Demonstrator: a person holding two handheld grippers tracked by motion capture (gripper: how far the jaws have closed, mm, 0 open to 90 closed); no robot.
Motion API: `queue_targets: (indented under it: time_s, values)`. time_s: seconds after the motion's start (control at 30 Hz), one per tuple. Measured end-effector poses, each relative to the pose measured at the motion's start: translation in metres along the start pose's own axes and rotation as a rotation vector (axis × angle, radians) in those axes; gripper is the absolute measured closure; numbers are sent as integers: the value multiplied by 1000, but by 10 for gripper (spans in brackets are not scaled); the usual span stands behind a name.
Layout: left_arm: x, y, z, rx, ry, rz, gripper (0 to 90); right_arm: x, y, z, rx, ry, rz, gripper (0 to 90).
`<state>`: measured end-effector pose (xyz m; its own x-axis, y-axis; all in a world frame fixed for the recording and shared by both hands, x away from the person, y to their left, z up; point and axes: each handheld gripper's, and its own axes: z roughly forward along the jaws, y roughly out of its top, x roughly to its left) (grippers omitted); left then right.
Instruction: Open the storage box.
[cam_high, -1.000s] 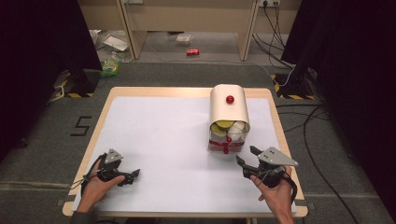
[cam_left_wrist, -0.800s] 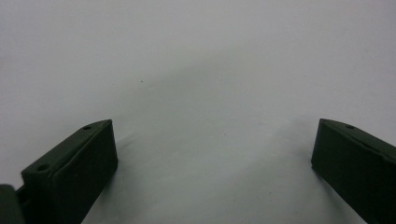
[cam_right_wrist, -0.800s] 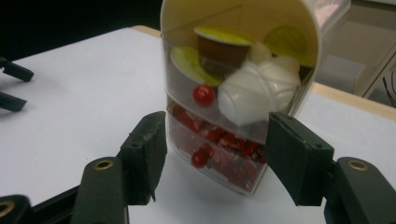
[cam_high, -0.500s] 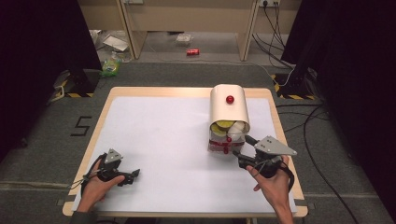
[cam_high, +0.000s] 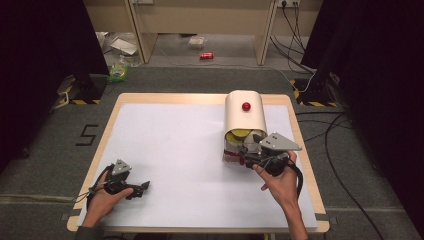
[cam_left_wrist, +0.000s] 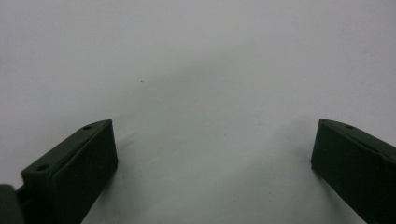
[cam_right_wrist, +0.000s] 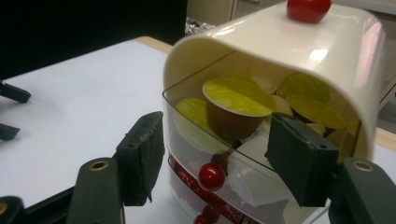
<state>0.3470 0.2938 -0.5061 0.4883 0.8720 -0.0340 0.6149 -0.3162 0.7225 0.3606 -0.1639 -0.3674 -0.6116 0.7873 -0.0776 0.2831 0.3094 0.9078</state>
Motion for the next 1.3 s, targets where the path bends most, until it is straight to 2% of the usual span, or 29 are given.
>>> queue_targets:
  time_s: [0.03, 0.13, 0.5, 0.67, 0.87, 0.97, 1.3]
  values:
    - [0, 0, 0, 0, 0, 0, 0, -2, -2, 4, 21, 4, 1, 355]
    - [0, 0, 0, 0, 0, 0, 0, -2, -4, 5, 11, 2, 5, 354]
    - [0, 0, 0, -1, -1, -1, 0, -1, -4, 2, 33, 17, 1, 345]
    - [0, 0, 0, -3, -4, -5, 0, 1, -4, -2, 50, 32, -1, 347]
    - [0, 0, 0, -4, -4, -5, 0, 6, -5, -8, 75, 42, -26, 347]
    - [0, 0, 0, -3, -4, -5, 0, 8, -7, -14, 80, 60, -32, 349]
    - [0, 0, 0, -2, -3, -3, 0, 13, -10, -19, 88, 66, -46, 349]
